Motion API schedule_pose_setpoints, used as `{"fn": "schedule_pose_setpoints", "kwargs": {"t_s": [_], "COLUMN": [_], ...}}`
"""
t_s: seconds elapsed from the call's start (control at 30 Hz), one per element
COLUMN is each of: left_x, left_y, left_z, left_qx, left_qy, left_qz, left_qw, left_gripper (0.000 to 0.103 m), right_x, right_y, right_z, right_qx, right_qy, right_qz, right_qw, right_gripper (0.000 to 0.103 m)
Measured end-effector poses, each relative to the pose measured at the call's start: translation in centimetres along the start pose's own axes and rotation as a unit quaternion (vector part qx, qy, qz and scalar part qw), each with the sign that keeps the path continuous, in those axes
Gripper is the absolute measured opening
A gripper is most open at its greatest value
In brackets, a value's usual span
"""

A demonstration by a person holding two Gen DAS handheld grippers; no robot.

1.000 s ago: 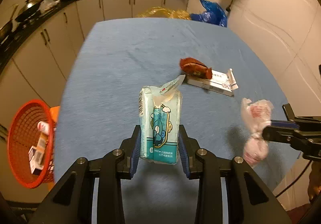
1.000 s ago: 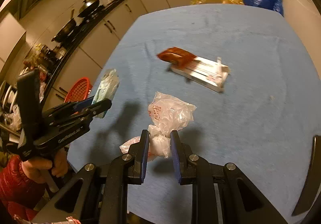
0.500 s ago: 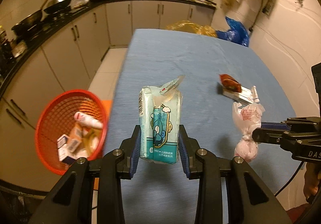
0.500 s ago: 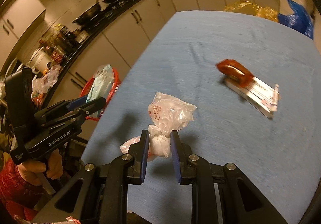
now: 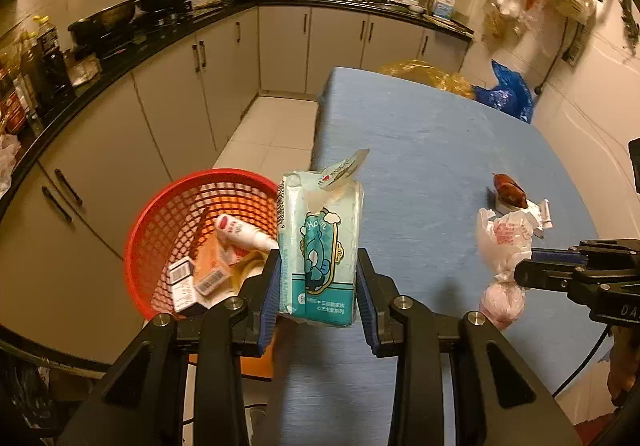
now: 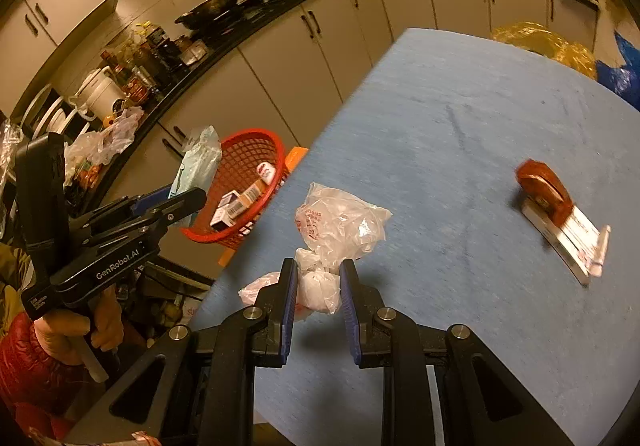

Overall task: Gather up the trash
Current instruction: 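Carry the wet-wipe pack and plastic bag over the red basket and release both, then grasp the red snack packet with the right gripper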

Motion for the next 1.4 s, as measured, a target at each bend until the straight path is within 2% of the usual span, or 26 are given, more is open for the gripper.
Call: {"fn": "schedule_pose_setpoints", "kwargs": {"t_s": [0.5,0.8,0.9,0.93,0.97,1.07,1.2,1.33,1.4], "left_x": [0.3,1.6,1.6,1.5,1.3,1.1,1.0,1.1,1.3], "left_y": [0.1,-0.4,-0.9,-1.0,-1.1,-1.1,-1.0,-1.5,-1.8], "left_z": [7.1,10.5,11.1,11.4,11.6,11.8,11.2,8.8,6.6], "left_qx": [-0.030,-0.051,-0.065,-0.071,-0.074,-0.075,-0.076,-0.057,-0.035], "left_qy": [-0.027,-0.028,-0.025,-0.025,-0.023,-0.021,-0.014,0.005,0.014], "left_qz": [0.013,0.022,0.018,0.015,0.012,0.010,0.012,0.013,0.016], "left_qw": [0.9991,0.9981,0.9974,0.9971,0.9969,0.9969,0.9969,0.9983,0.9991], "left_gripper": [0.034,0.036,0.045,0.051,0.051,0.051,0.051,0.051,0.052], "right_x": [3.5,6.8,8.0,8.2,8.1,7.1,5.3,3.5,2.2], "right_y": [-5.7,-9.7,-11.0,-11.4,-11.7,-12.1,-11.3,-9.3,-8.1], "right_z": [6.2,9.6,10.1,10.1,10.2,9.5,7.5,3.2,0.0], "right_qx": [-0.041,-0.073,-0.078,-0.077,-0.074,-0.058,-0.034,0.017,0.044], "right_qy": [-0.027,-0.015,-0.011,-0.009,-0.011,-0.019,-0.008,0.006,0.028], "right_qz": [-0.006,0.003,0.011,0.009,0.006,-0.009,-0.024,-0.033,-0.039], "right_qw": [0.999,0.997,0.997,0.997,0.997,0.998,0.999,0.999,0.998], "right_gripper": [0.023,0.023,0.027,0.031,0.038,0.039,0.039,0.041,0.046]}}
Point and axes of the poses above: each gripper's, at about its wrist camera, not at the fingertips, and x roughly the way its jaws point, z to its left, y to its underside, the point moved 7 cm from there along x, roughly the way its jaws point, and after that the axes turned 13 degrees about z, right-handed, at the moved point
